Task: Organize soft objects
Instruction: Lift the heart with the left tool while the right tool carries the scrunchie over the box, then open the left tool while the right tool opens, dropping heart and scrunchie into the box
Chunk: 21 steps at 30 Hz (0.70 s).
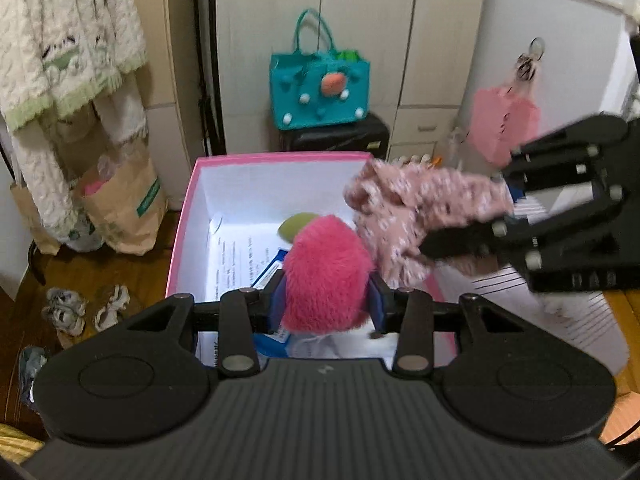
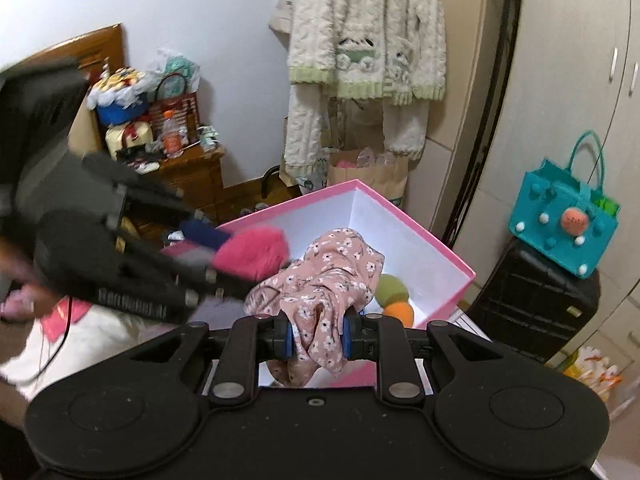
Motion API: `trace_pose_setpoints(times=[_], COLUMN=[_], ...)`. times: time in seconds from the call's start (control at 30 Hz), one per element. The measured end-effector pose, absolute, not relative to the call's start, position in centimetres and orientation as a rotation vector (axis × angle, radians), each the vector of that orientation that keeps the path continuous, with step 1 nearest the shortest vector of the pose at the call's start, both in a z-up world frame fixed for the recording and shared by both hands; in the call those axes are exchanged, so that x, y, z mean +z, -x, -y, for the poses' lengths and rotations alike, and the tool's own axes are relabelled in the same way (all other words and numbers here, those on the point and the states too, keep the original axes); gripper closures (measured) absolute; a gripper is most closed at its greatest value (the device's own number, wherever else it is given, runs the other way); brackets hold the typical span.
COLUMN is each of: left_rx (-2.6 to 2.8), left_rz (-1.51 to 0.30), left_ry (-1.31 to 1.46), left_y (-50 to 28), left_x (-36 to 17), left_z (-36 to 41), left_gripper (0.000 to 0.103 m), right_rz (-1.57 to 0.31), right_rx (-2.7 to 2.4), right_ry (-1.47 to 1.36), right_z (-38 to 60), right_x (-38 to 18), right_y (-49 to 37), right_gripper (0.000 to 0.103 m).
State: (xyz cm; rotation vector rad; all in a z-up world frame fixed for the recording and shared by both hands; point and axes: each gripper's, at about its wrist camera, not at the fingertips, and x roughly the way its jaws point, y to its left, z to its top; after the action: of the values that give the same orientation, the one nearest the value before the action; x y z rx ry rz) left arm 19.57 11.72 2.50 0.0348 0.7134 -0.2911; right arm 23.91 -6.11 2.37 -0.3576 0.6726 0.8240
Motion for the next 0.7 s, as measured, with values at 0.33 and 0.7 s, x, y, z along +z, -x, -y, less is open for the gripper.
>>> trace_pose_setpoints(times=[0.33, 0.7], left_rx=[-0.204, -0.170], left_rz=[-0.884, -0.947], left_ry=[-0.029, -0.148], left_y=[-26.9, -29.0], left_x=[-2.8, -4.8], left_z=[-13.0, -12.4], left_gripper=[0.063, 0.062], right_rz=[-0.856, -0.991], right_rx=[0.796, 0.769], right_ry=[0.211, 0.114], right_z=[2.7, 0.7], right_x=[-2.6, -6.6], right_y=[-32.1, -35.4], right_gripper=[0.078, 0.075])
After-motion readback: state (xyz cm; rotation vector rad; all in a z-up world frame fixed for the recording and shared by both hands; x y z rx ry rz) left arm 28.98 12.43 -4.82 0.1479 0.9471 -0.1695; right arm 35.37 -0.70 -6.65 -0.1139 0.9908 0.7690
